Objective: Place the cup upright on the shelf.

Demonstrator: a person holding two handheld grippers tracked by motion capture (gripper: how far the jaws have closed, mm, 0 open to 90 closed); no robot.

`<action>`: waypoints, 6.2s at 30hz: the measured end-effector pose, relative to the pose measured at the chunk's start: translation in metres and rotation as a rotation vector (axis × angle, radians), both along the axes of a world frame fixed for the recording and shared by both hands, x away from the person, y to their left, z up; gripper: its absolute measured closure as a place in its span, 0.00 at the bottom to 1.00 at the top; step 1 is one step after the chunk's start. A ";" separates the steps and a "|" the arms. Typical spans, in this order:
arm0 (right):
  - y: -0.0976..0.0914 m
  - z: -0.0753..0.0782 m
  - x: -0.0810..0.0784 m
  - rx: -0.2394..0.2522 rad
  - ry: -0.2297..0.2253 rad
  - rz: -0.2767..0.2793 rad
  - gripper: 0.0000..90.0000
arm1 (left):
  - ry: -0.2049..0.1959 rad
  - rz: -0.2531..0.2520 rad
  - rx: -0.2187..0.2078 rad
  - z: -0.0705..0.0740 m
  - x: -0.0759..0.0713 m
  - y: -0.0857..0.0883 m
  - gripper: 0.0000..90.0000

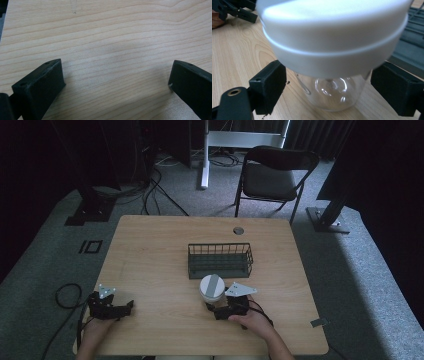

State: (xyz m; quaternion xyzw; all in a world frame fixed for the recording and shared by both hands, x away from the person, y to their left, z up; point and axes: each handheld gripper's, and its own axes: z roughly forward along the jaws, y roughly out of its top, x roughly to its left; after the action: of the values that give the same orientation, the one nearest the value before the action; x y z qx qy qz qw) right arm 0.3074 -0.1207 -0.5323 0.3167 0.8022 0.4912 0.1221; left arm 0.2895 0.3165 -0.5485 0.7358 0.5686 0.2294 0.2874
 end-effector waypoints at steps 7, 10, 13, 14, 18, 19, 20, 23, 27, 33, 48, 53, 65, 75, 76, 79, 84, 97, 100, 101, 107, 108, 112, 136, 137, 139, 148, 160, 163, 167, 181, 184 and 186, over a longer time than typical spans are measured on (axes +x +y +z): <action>0.004 0.000 0.002 0.018 -0.032 -0.014 0.15 | 0.000 0.000 0.000 0.000 0.000 0.000 0.00; 0.006 -0.001 0.002 0.021 -0.037 -0.018 0.15 | 0.000 0.000 0.000 0.000 0.000 0.000 0.00; 0.007 0.000 0.002 0.030 -0.046 -0.024 0.16 | 0.000 0.000 -0.001 0.000 0.000 0.000 0.00; 0.007 0.000 0.002 0.030 -0.046 -0.024 0.16 | 0.000 0.001 -0.001 0.000 0.000 0.000 0.00; 0.008 -0.001 0.003 0.026 -0.048 -0.030 0.17 | -0.001 0.001 -0.001 0.000 0.000 0.000 0.00; 0.009 -0.001 0.004 0.025 -0.047 -0.032 0.17 | 0.000 0.001 -0.001 0.000 0.000 0.000 0.00; 0.009 -0.001 0.004 0.023 -0.048 -0.033 0.17 | 0.000 0.001 -0.001 0.000 0.000 0.000 0.00; 0.010 -0.001 0.004 0.024 -0.045 -0.038 0.17 | 0.000 0.001 -0.001 0.000 0.000 0.000 0.00; 0.011 -0.001 0.005 0.018 -0.037 -0.039 0.18 | 0.000 0.001 -0.001 0.000 0.000 0.000 0.00; 0.013 0.002 0.005 -0.015 -0.069 -0.029 0.20 | -0.001 0.001 -0.001 0.000 0.000 0.000 0.00; 0.014 0.018 0.006 -0.003 -0.091 -0.015 0.20 | 0.000 0.001 -0.001 0.000 0.000 0.000 0.00; 0.015 0.030 0.007 0.019 -0.091 -0.012 0.20 | 0.000 0.001 -0.001 0.000 0.000 0.000 0.00; 0.015 0.057 0.014 0.037 -0.142 -0.032 0.20 | 0.000 0.001 -0.001 0.000 0.000 0.000 0.00; 0.015 0.082 0.028 0.052 -0.196 -0.098 0.20 | -0.002 0.001 -0.001 0.000 0.000 0.000 0.00; 0.014 0.084 0.030 0.052 -0.199 -0.107 0.20 | -0.001 0.001 0.000 0.000 0.000 0.000 0.00; 0.014 0.088 0.033 0.053 -0.208 -0.133 0.20 | -0.001 0.001 0.000 0.000 0.000 0.000 0.00; 0.010 0.097 0.042 0.047 -0.227 -0.184 0.20 | 0.000 0.000 0.000 0.000 0.000 0.000 0.00; 0.004 0.103 0.064 -0.002 -0.272 -0.357 0.20 | 0.000 -0.001 0.001 0.000 0.000 0.000 0.00; 0.003 0.101 0.069 -0.013 -0.270 -0.390 0.20 | 0.000 -0.001 0.001 0.000 0.000 0.000 0.00; 0.003 0.100 0.070 -0.025 -0.275 -0.403 0.20 | 0.000 0.000 0.001 0.000 0.000 0.000 0.00; -0.004 0.093 0.081 -0.028 -0.255 -0.460 0.20 | -0.001 0.000 0.000 0.000 0.000 0.000 0.00; -0.004 0.093 0.081 -0.028 -0.255 -0.460 0.20 | -0.001 0.000 0.000 0.000 0.000 0.000 0.00; -0.006 0.089 0.087 -0.038 -0.242 -0.488 0.20 | -0.001 0.000 0.000 0.000 0.000 0.000 0.00; 0.005 0.068 0.108 -0.094 -0.104 -0.535 0.20 | 0.000 0.001 -0.001 0.000 0.000 0.000 0.00; 0.005 0.067 0.109 -0.097 -0.100 -0.537 0.20 | 0.000 0.001 -0.001 0.000 0.000 0.000 0.00; 0.006 0.065 0.109 -0.098 -0.093 -0.538 0.20 | -0.001 0.001 -0.001 0.000 0.000 0.000 0.00; 0.008 0.060 0.111 -0.119 -0.068 -0.544 0.20 | 0.000 0.001 -0.001 0.000 0.000 0.000 0.00; 0.006 0.055 0.110 -0.092 -0.054 -0.555 0.20 | 0.000 0.001 -0.001 0.000 0.000 0.000 0.00; 0.005 0.054 0.109 -0.091 -0.059 -0.551 0.20 | -0.001 0.001 -0.001 0.000 0.000 0.000 0.00; 0.004 0.054 0.109 -0.073 -0.048 -0.550 0.19 | 0.000 0.001 -0.001 0.000 0.000 0.000 0.00; 0.000 0.053 0.104 -0.043 -0.067 -0.538 0.13 | 0.000 0.001 -0.001 0.000 0.000 0.000 0.00; -0.002 0.052 0.103 -0.046 -0.066 -0.530 0.13 | 0.000 0.001 -0.001 0.000 0.000 0.000 0.00; -0.004 0.050 0.102 -0.045 -0.069 -0.529 0.13 | -0.001 0.001 -0.001 0.000 0.000 0.000 0.00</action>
State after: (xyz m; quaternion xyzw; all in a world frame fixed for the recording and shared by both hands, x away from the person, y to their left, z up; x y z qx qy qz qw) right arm 0.4091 -0.1242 -0.4820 0.4956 0.6975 0.4350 0.2804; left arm 0.2895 0.3164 -0.5485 0.7354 0.5690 0.2295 0.2878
